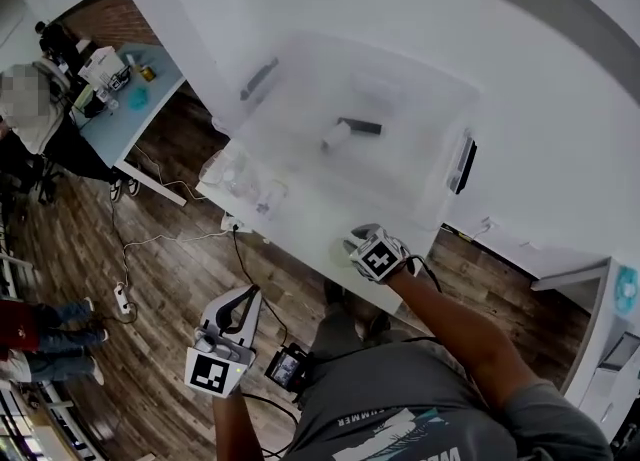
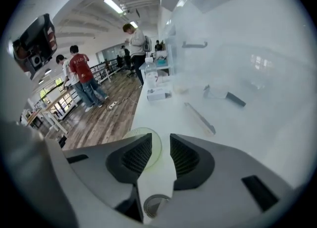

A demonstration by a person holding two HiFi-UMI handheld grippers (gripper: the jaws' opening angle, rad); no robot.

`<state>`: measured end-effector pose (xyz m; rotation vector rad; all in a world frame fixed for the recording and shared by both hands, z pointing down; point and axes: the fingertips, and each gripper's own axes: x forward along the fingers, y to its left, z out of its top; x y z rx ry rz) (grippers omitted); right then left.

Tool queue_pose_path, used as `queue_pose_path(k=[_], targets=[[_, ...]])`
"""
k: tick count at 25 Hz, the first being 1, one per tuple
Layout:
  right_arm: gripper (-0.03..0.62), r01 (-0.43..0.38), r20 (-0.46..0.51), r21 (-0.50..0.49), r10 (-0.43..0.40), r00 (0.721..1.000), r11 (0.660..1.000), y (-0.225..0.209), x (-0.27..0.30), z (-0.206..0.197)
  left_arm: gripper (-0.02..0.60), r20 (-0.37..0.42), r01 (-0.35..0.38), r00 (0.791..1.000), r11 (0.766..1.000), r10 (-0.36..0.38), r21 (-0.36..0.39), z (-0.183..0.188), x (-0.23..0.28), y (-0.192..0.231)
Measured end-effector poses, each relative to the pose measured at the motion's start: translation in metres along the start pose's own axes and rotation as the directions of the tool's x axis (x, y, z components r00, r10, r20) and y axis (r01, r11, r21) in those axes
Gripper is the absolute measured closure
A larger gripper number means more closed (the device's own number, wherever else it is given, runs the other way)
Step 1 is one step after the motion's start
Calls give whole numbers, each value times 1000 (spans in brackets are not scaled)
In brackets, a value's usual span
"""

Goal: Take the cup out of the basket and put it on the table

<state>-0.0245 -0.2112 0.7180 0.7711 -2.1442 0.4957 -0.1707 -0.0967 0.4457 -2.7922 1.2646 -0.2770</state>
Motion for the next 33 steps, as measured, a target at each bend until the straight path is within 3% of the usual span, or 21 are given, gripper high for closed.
queue_pose_path(k=[2, 4, 6, 10, 14, 17, 23, 28, 33], targets=[[484, 23, 100, 36, -26, 995, 999, 0, -25, 9, 572, -1, 2, 1000, 1000, -2, 12, 6, -2, -7], [485, 8, 236, 64, -23, 972, 998, 9, -62, 22, 572, -5, 6, 1000, 1000, -5, 21, 12, -4, -16], [580, -55, 389, 20, 43, 920, 998, 34, -110, 41, 572, -7, 9, 1000, 999, -9, 33, 20, -8, -22], [583, -99, 572, -175, 183, 800, 979, 90, -209, 76, 572, -5, 23, 1000, 998, -22, 58, 38, -14, -31], [583, -29, 638, -284, 212, 740, 958, 121, -282, 92, 572, 0, 44, 999, 996, -44, 82, 54, -23, -41], [583, 21, 649, -333, 213, 731, 943, 136, -309, 96, 572, -1, 66, 998, 993, -66, 102, 58, -29, -47], [583, 68, 665, -314, 168, 728, 947, 171, -330, 90, 572, 40, 112, 992, 987, -117, 115, 63, -53, -61], [583, 117, 657, -281, 102, 747, 952, 210, -342, 76, 572, 74, 151, 985, 983, -159, 100, 59, -95, -74], [583, 137, 666, -236, 58, 744, 962, 269, -355, 68, 572, 89, 181, 978, 980, -189, 88, 59, -157, -81]])
